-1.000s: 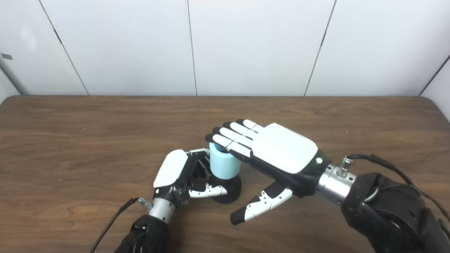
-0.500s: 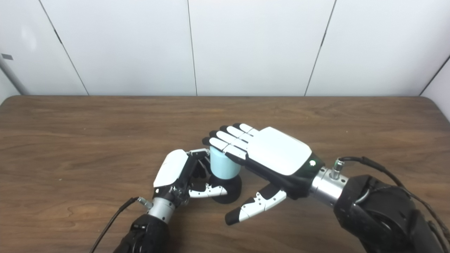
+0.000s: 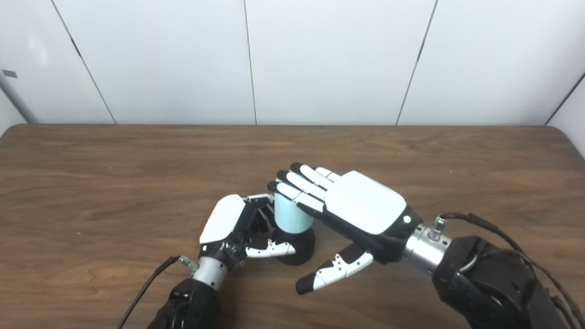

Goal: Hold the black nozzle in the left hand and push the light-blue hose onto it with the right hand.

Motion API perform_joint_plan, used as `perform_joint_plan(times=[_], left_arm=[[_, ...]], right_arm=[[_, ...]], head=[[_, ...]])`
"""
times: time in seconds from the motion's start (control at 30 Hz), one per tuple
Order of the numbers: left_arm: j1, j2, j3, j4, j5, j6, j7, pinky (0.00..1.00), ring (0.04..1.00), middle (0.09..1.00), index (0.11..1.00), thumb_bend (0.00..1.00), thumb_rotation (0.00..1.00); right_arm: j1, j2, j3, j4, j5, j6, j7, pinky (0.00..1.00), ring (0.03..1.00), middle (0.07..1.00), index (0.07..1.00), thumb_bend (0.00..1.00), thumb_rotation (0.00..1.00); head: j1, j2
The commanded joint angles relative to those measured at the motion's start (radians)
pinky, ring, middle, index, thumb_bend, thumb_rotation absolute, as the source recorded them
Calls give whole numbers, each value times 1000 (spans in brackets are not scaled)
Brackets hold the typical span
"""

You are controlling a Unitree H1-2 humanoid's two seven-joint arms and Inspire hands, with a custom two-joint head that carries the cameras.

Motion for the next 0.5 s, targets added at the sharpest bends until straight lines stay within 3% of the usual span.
perform_joint_plan(times=[0.0, 0.47], left_arm=[[36, 15, -7, 26, 18, 48, -47, 328, 368, 439, 529, 496, 0], [37, 18, -4, 19, 13, 43, -45, 305, 366, 435, 527, 496, 0]], right_arm=[[22, -27, -6, 28, -16, -16, 8, 935, 1000, 983, 934, 737, 1000], [92, -37, 10, 62, -9, -27, -32, 943, 1000, 979, 935, 732, 1000]], head=[[1, 3], [1, 13]])
